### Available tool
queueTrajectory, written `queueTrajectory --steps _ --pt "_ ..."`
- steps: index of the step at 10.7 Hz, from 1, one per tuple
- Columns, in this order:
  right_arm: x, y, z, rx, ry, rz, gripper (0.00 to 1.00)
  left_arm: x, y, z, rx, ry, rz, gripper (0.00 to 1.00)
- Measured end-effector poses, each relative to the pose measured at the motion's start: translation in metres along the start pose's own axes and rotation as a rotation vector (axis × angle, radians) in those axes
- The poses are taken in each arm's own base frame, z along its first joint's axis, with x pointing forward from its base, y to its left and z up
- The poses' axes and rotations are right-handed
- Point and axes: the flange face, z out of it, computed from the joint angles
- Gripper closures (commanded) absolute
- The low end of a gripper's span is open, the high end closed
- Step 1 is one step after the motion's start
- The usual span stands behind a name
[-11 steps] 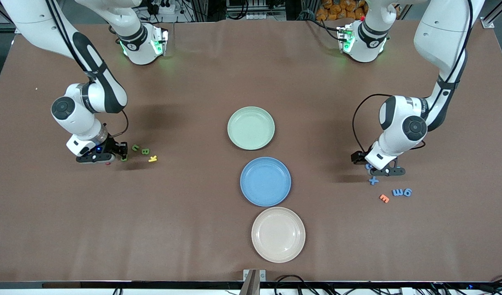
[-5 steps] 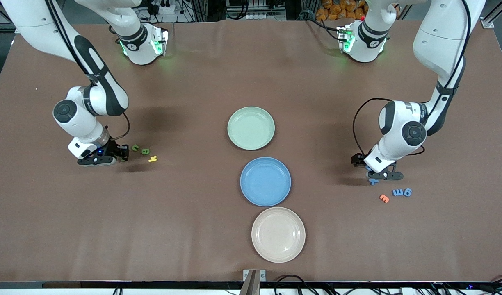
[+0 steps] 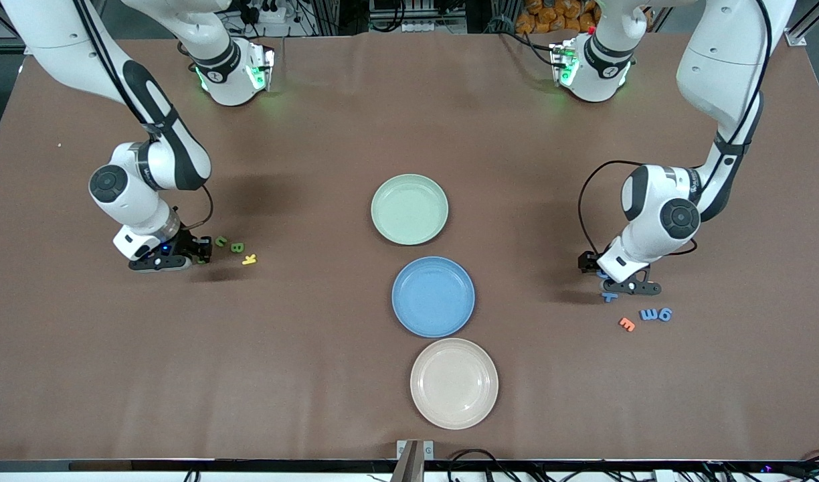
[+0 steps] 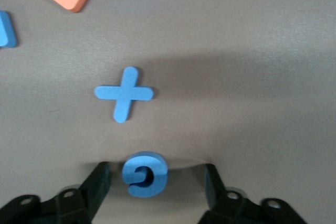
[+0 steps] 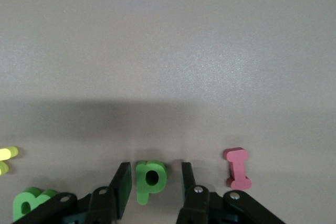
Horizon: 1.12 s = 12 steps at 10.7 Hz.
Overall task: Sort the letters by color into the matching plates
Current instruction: 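Lift green p with the right gripper while the left gripper carries blue e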
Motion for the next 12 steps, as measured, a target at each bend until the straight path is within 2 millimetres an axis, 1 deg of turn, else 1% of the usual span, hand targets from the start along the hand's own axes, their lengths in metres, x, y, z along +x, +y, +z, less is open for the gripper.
queueTrajectory --steps 2,3,4,5,7,9,10,11,12 --pt "0.0 0.0 0.002 0.0 -0.003 0.0 0.61 0.003 -0.008 -0.005 0.0 0.011 -0.005 1.0" --pt "0.0 0.0 0.004 0.001 -0.005 0.0 0.62 0.004 -0.009 -0.007 0.001 0.014 -0.006 1.0" --pt "0.0 -0.001 0.005 0.001 -0.007 0.0 0.65 0.004 -0.009 -0.008 0.002 0.015 -0.005 1.0" --pt "0.0 -0.001 0.007 0.001 -0.009 0.0 0.71 0.004 -0.009 -0.008 0.002 0.015 -0.004 1.0" --pt "0.001 -0.002 0.006 0.002 -0.007 -0.001 1.0 0.004 -0.009 -0.008 0.002 0.015 -0.004 1.0" --pt "0.002 -0.003 0.006 0.002 -0.004 -0.004 1.0 0.007 -0.004 -0.01 0.0 0.022 0.004 1.0" --pt "0.004 -0.004 0.005 0.001 -0.001 -0.005 1.0 0.011 0.002 -0.014 -0.001 0.025 0.013 1.0" --pt "0.006 -0.004 0.003 0.001 0.004 -0.006 1.0 0.016 0.008 -0.022 -0.001 0.014 0.023 1.0" --pt "0.01 -0.003 0.0 0.0 0.013 -0.006 1.0 0.025 0.014 -0.034 0.001 -0.002 0.022 1.0"
